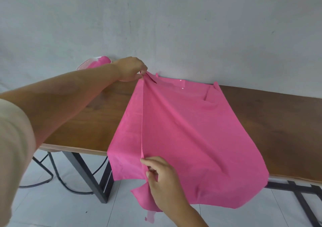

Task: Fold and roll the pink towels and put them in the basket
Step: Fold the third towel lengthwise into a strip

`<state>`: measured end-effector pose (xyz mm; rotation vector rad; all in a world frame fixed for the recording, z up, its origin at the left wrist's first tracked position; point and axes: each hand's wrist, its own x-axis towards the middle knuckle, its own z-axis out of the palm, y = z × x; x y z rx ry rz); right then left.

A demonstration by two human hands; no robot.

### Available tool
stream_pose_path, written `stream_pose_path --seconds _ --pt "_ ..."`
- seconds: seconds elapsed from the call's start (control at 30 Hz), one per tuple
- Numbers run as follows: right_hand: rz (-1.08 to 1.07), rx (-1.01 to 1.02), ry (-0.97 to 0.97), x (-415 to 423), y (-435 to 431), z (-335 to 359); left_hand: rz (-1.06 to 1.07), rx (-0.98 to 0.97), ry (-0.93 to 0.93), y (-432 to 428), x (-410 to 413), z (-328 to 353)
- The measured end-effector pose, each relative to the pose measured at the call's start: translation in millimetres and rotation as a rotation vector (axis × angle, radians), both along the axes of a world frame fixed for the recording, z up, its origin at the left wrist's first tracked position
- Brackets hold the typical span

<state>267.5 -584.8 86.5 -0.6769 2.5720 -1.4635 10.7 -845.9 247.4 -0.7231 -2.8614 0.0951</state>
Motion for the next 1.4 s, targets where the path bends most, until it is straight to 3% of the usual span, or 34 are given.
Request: stream_pose_path --seconds 0.3,0.47,0.83,1.0,1.17,1.4 --pt "0.098 0.071 -0.023 -15 -65 -8 0.139 0.055 -0.032 -48 5 -29" --pt "0.203 0.121 -0.099 -19 -93 -16 0.218 0.067 -0.145 -62 16 -56" --pt "0.164 0.213 -0.099 -41 -67 -27 0.264 0.128 -0.311 -86 61 -139" --pt "0.09 0.23 -0.097 -57 -42 -23 0.297 0.227 -0.264 -78 78 -165" --pt "0.034 0.254 -0.09 -77 -13 -14 0.386 0.341 -0.075 -68 74 -180" --pt "-0.047 0.255 -0.017 -127 22 -10 0.343 0.422 -0.113 -34 44 -186"
